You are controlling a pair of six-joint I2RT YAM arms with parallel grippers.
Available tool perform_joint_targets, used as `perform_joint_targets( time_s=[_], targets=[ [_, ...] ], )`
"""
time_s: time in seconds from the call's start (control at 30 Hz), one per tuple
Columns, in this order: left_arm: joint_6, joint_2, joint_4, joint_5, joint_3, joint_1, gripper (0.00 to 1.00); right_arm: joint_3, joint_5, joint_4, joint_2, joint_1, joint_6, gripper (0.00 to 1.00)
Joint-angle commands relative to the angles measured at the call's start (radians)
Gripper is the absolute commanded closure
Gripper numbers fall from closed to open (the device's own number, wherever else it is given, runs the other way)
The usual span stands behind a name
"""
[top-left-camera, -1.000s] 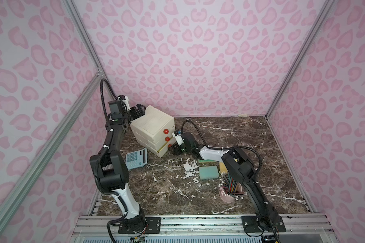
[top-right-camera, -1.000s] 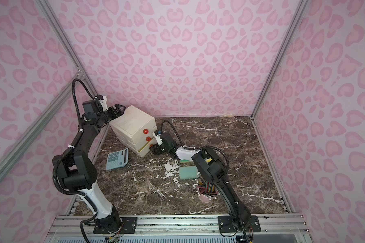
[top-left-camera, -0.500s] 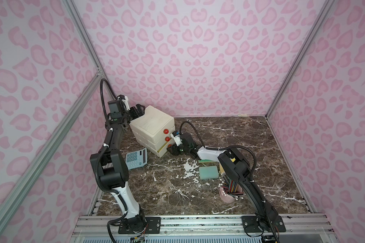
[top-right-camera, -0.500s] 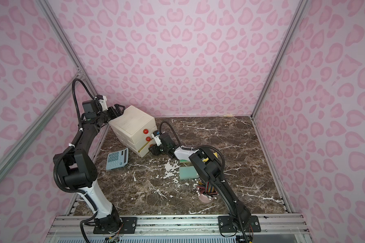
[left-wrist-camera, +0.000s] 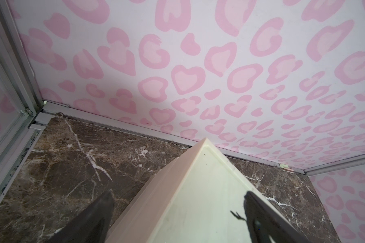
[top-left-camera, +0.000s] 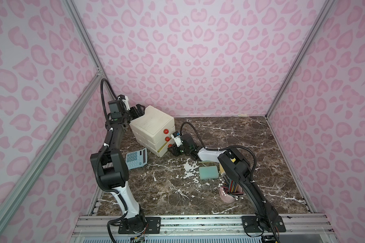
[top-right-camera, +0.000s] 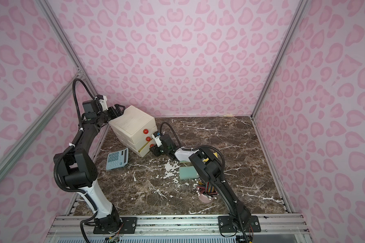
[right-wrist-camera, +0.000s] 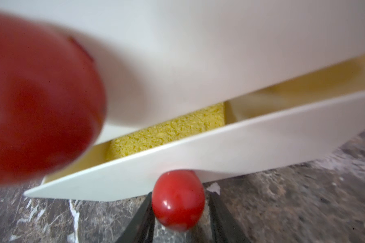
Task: Take the sponge out of the drawer
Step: Open the drawer in the storage box.
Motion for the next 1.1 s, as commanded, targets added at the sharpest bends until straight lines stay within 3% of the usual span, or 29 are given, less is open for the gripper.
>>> perform_joint_targets(
  time_s=[0.0, 0.3, 0.47, 0.73, 1.07],
  targets=[
    [-0.010, 0.011, -0.060, 0.024, -0.006, -0.001, 0.02, -0.001, 0.008, 0.045, -0.003, -0.002, 0.006, 0.57],
    [-0.009, 0.010, -0.059, 0.023, -0.013, -0.001, 0.02, 0.032, 0.004, 0.047, 0.016, -0.004, 0.011, 0.51],
    [-0.006, 0.012, -0.060, 0.021, -0.013, -0.001, 0.02, 0.060, -0.001, 0.031, 0.028, -0.004, 0.012, 0.61],
    [-0.005, 0.012, -0.062, 0.016, -0.013, -0.001, 0.02, 0.065, 0.001, -0.019, 0.035, 0.001, -0.008, 0.68],
    [0.006, 0.029, -0.079, 0.014, 0.009, 0.001, 0.02, -0.115, 0.025, -0.055, -0.120, 0.013, -0.081, 0.72]
  ],
)
